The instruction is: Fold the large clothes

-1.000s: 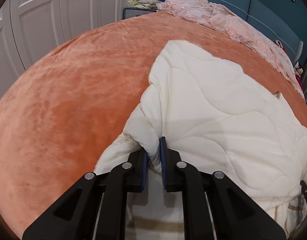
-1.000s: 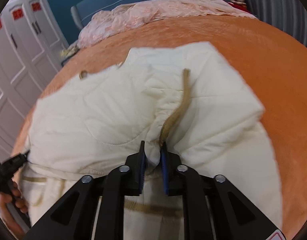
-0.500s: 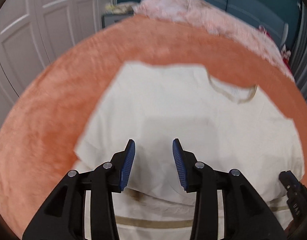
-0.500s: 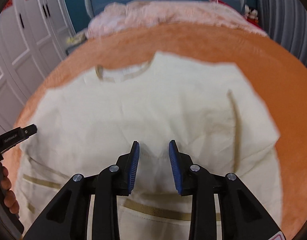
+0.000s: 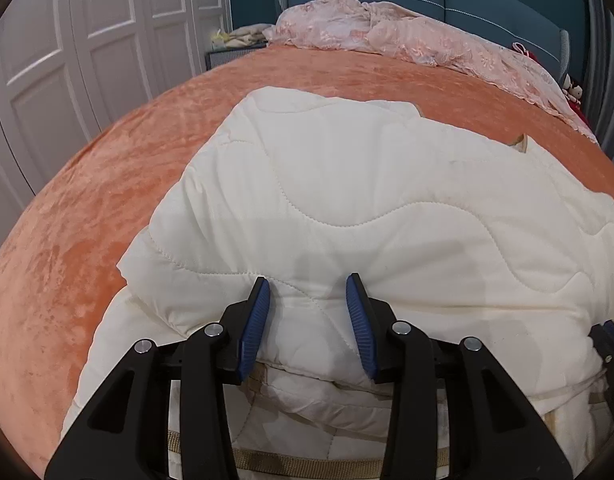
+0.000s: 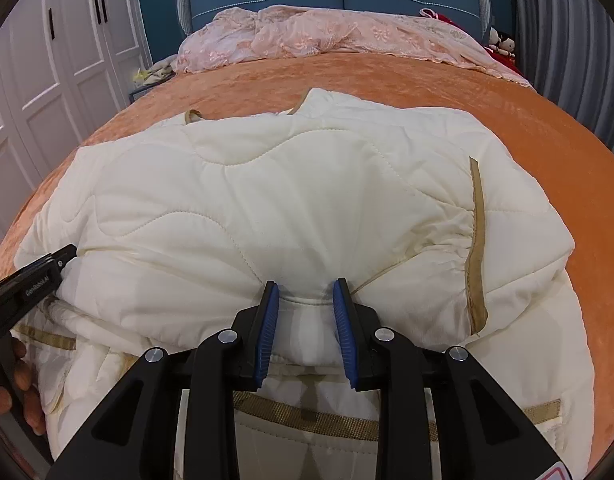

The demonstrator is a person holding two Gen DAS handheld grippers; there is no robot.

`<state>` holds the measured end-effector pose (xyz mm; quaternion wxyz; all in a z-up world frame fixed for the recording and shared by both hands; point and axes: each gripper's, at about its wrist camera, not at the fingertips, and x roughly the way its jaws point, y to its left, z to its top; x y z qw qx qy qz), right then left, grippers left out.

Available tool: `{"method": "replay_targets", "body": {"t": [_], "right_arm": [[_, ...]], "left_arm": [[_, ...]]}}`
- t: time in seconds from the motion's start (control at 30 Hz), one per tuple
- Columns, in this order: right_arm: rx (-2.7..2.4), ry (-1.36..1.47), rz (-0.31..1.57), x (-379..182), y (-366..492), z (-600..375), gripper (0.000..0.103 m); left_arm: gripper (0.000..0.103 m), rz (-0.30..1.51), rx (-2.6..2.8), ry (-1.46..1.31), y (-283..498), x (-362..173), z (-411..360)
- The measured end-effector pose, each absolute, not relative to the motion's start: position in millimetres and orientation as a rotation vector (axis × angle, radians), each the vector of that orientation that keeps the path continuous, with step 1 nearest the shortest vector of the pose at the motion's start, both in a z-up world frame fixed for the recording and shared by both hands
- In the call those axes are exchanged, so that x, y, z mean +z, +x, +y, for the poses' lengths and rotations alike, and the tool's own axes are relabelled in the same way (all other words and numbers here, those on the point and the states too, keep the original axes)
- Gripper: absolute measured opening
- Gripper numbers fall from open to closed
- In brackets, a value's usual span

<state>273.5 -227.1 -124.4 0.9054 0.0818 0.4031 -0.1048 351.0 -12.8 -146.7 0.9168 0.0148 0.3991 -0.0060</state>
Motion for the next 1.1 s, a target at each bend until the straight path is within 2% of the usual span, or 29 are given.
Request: {"method": "replay_targets", "body": {"t": [0.17, 0.3, 0.43, 0.47, 0.53, 0.57, 0.6, 0.73, 0.87, 0.97, 1.0, 1.03, 1.07, 1.1], "right_arm": [[-0.196, 0.195, 0.851, -110.0, 273.9, -230.3, 0.030], [-0.113, 0.197, 0.800, -66.2, 290.1, -226.6, 0.033], [0.020, 0.266, 0.782, -37.8, 357.4, -215.4, 0.054], [0.048, 0.287, 0.787, -35.4, 379.6, -211.2, 0.054], [0.101, 0.328, 0.807, -38.2, 424.0, -201.5, 0.063], [0.120, 0.356, 0.828, -45.1, 451.5, -197.1, 0.063], [0.121, 0.373, 0.839, -49.8, 465.2, -193.6, 0.064], [0.087, 0.496, 0.903, -87.4, 524.5, -193.0, 0.064], [0.073, 0.518, 0.953, -118.9, 548.6, -188.1, 0.064], [0.101, 0.469, 0.970, -132.9, 553.8, -176.2, 0.060], [0.120, 0.442, 0.958, -133.9, 552.4, -172.2, 0.040], [0.137, 0.437, 0.963, -136.0, 552.8, -170.3, 0.010], [0.143, 0.438, 0.969, -139.0, 553.2, -170.9, 0.004], [0.148, 0.439, 0.957, -140.7, 550.5, -171.6, 0.003]], "left_arm": [[0.039, 0.857, -0.067, -0.028, 353.0, -128.9, -1.9], [0.039, 0.844, -0.089, -0.080, 367.6, -88.9, 24.1], [0.047, 0.862, -0.066, -0.163, 433.7, -57.6, 44.6], [0.048, 0.868, -0.055, -0.158, 449.7, -55.4, 43.4], [0.052, 0.884, -0.043, -0.156, 480.8, -57.5, 40.9], [0.060, 0.908, -0.042, -0.163, 497.6, -62.7, 38.8], [0.062, 0.924, -0.036, -0.174, 506.7, -67.0, 38.3], [0.062, 1.005, -0.055, -0.214, 539.0, -105.0, 31.9], [0.063, 0.988, -0.028, -0.146, 540.6, -137.6, 25.6], [0.065, 0.930, -0.021, -0.126, 534.7, -144.7, 24.6], [0.066, 0.922, -0.018, -0.118, 534.1, -145.5, 23.6], [0.067, 0.913, -0.014, -0.107, 533.6, -146.6, 22.1], [0.068, 0.903, -0.012, -0.097, 533.0, -147.9, 20.9], [0.068, 0.892, -0.007, -0.089, 532.0, -149.2, 19.7]]}}
